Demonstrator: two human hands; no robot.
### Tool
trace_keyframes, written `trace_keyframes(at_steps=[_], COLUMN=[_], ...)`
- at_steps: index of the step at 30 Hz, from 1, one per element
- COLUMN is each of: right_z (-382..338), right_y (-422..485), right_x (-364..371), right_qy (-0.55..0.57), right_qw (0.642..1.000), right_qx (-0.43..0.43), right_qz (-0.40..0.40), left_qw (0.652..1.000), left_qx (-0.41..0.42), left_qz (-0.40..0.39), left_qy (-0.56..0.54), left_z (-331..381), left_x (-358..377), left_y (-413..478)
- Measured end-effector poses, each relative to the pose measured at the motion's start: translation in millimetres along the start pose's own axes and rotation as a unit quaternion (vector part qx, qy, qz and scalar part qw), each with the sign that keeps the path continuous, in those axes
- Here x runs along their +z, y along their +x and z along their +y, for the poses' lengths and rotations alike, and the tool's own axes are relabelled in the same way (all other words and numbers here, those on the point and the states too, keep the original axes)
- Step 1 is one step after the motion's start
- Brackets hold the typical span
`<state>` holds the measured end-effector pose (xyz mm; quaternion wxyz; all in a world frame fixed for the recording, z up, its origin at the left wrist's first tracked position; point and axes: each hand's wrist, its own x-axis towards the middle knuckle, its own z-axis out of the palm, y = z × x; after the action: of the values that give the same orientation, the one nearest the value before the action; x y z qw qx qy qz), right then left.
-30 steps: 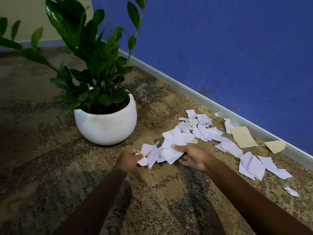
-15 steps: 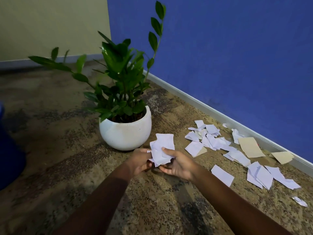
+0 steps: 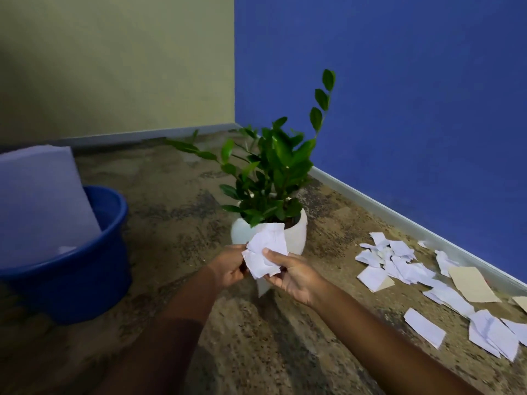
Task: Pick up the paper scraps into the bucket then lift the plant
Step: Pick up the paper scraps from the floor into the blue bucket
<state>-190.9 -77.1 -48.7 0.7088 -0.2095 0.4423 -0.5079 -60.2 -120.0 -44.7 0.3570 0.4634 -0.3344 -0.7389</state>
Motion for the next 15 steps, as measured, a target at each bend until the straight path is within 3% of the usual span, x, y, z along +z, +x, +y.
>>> trace_keyframes(at_steps=[8,12,15], right_z=[10.7,17.6,29.4], right_y=[11.1,16.7,22.7], right_x=[93.5,151.0,200.1], right_qy=[-0.077,-0.154,-0.192], right_qw=[0.996,0.986,0.978], right_qx=[-0.035,-0.061,-0.078], right_qz=[-0.012,-0.009,-0.013], left_qw=[0.979,0.949,0.92], left_qx=[0.057,0.017,-0.015], left_qz=[0.196,0.278,0.275], left_qy=[-0.008,0.15,0.28], left_z=[28.7,16.5,1.1], left_x=[-77.6,-117.2,-136.2], left_y=[-24.9,-32.5,-38.0])
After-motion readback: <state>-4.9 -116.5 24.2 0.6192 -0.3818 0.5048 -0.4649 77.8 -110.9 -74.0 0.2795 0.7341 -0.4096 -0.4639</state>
